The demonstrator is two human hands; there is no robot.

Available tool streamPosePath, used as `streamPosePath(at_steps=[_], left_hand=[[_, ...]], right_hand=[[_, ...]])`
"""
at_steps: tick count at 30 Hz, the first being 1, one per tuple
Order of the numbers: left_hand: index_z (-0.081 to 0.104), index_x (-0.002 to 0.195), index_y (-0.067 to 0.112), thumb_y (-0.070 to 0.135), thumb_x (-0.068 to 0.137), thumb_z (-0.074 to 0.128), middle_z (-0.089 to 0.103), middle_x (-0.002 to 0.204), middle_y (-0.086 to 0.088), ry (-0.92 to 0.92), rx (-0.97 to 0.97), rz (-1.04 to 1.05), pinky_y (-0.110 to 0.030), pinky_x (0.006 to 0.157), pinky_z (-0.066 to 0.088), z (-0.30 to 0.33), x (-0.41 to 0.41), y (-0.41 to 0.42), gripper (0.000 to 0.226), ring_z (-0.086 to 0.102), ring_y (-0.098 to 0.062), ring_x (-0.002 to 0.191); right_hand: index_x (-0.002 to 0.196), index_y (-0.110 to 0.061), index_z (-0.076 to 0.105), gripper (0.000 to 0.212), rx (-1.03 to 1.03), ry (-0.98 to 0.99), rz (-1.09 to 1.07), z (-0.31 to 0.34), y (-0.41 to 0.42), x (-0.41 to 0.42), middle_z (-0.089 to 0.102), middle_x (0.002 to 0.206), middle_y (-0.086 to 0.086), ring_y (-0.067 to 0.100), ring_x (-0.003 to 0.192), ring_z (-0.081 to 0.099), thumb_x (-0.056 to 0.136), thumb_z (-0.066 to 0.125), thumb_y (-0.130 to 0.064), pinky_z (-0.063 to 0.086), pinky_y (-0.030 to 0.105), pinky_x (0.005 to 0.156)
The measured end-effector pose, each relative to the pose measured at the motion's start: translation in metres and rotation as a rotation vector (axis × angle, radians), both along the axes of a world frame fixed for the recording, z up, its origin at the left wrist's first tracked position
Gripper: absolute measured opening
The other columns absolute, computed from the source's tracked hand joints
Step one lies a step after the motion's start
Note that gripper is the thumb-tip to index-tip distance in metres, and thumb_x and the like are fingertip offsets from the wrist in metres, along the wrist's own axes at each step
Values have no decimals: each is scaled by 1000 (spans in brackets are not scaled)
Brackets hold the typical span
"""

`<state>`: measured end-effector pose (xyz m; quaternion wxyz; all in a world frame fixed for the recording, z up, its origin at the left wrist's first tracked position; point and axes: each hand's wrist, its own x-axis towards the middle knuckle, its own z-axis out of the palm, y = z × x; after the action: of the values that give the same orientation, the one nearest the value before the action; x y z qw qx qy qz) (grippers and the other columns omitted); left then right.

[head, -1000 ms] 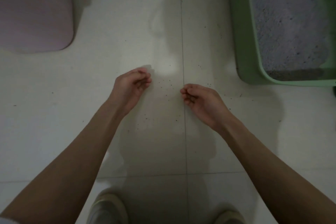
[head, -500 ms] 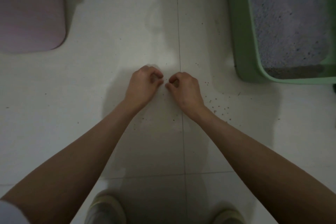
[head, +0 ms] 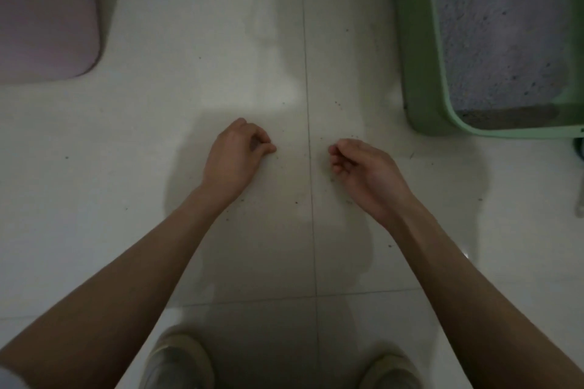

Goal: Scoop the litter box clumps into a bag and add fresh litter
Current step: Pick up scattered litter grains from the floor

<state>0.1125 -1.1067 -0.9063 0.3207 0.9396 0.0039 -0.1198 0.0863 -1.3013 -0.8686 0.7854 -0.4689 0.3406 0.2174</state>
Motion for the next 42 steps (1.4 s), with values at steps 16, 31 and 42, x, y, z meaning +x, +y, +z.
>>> streamPosePath(at_steps=[16,31,42], left_hand=[[60,80,6,-7,87,50,68,66,-1,556,-946,532,-14,58,46,34,-26,-11,18,60,-7,58],[62,97,11,24,85,63,51,84,3,121,-60,-89,-21,71,33,13,-51,-76,17,45,-13,77],[64,90,10,21,88,58,60,86,-3,125,-9,-147,-18,70,35,14,-39,-87,13,54,-16,79]], right_hand=[[97,-4,67,17,-1149,-195,465,-15,-46,-37,60,86,4,14,78,51,83,63,-13,33,15,69],[98,-6,68,18,-1265,-253,709,-25,-41,-12,67,105,13,26,98,59,87,59,-18,43,32,85],[99,-2,61,21,-1378,-374,897,-25,-37,-17,62,100,14,30,93,57,92,46,-15,40,33,81]])
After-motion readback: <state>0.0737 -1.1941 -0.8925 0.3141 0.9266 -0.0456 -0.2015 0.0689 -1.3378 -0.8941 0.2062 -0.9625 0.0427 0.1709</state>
